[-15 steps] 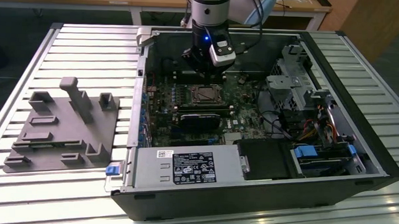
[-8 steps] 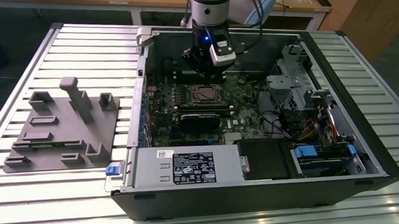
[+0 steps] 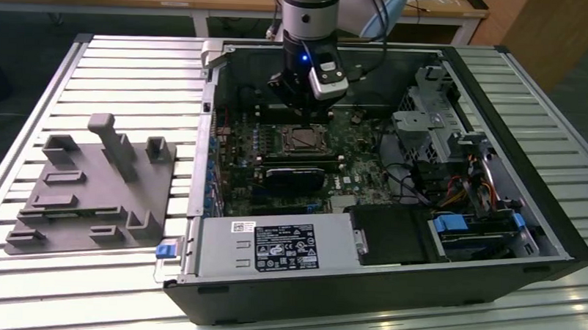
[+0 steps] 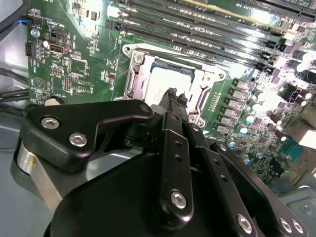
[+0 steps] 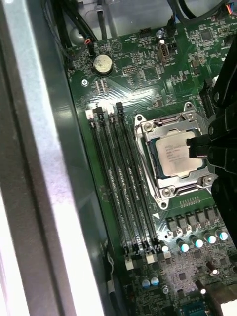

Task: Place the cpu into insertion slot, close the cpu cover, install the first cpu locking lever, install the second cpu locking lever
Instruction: 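Install the second cpu locking lever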

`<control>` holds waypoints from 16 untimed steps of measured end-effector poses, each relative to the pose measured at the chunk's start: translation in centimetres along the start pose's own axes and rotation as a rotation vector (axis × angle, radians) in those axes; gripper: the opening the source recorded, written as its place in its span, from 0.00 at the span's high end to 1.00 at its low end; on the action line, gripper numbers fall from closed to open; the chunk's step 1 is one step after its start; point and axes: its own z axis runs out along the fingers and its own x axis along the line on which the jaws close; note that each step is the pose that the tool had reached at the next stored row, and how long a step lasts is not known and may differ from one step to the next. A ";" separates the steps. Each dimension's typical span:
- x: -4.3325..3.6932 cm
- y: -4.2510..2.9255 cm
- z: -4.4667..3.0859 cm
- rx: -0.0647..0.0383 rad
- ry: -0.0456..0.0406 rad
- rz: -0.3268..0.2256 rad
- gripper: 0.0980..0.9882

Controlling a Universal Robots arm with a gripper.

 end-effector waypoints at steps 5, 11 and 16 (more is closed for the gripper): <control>-0.20 -0.68 0.03 0.000 0.0000 0.000 0.99; -0.53 -1.85 0.14 -0.001 0.0002 0.000 0.99; -0.81 -2.84 0.29 -0.004 0.0013 0.000 0.99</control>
